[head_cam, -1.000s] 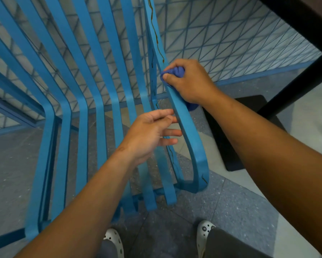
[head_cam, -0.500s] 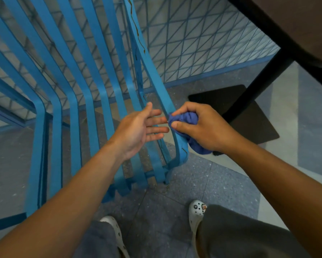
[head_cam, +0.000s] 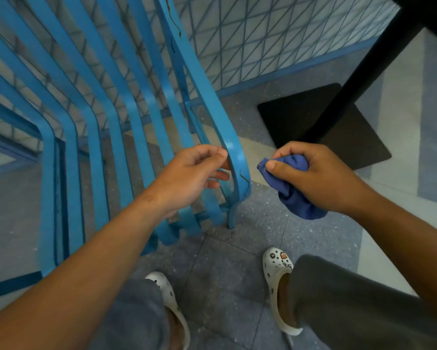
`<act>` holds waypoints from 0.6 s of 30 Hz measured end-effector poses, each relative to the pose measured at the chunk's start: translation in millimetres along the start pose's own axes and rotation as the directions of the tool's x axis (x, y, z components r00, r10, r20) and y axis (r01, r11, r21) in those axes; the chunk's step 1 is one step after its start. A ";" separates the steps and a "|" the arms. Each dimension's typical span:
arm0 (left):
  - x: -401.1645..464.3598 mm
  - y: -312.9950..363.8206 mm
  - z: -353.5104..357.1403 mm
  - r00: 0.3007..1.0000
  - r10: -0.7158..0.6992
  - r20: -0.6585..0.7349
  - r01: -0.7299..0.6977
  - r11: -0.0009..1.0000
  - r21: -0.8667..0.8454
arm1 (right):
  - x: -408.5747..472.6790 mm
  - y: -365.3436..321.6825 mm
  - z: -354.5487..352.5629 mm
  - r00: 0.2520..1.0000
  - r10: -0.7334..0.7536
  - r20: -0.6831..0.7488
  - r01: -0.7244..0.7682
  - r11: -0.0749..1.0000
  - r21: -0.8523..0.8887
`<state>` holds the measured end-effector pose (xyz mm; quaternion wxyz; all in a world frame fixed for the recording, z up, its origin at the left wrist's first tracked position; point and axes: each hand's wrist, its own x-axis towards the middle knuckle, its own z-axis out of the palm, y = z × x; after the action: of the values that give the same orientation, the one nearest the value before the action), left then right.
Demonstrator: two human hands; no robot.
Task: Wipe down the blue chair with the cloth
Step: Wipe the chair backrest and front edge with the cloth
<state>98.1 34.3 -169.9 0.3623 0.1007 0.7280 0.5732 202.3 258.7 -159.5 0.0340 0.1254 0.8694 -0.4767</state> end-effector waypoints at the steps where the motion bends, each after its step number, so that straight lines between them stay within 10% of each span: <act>1: 0.4 0.0 1.0 1.000 0.000 -0.007 0.000 1.000 0.009 | 2.8 0.0 0.1 1.000 -0.016 0.003 0.016 1.000 0.008; 18: 13.6 -11.1 -2.0 0.991 0.119 -0.060 -0.111 0.986 0.120 | 20.6 -0.5 32.7 0.957 -0.291 0.012 0.291 0.956 0.044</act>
<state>90.0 36.8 -185.4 0.2974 0.1444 0.7649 0.5528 180.2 234.9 -180.5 -0.0313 -0.0075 0.8678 -0.4958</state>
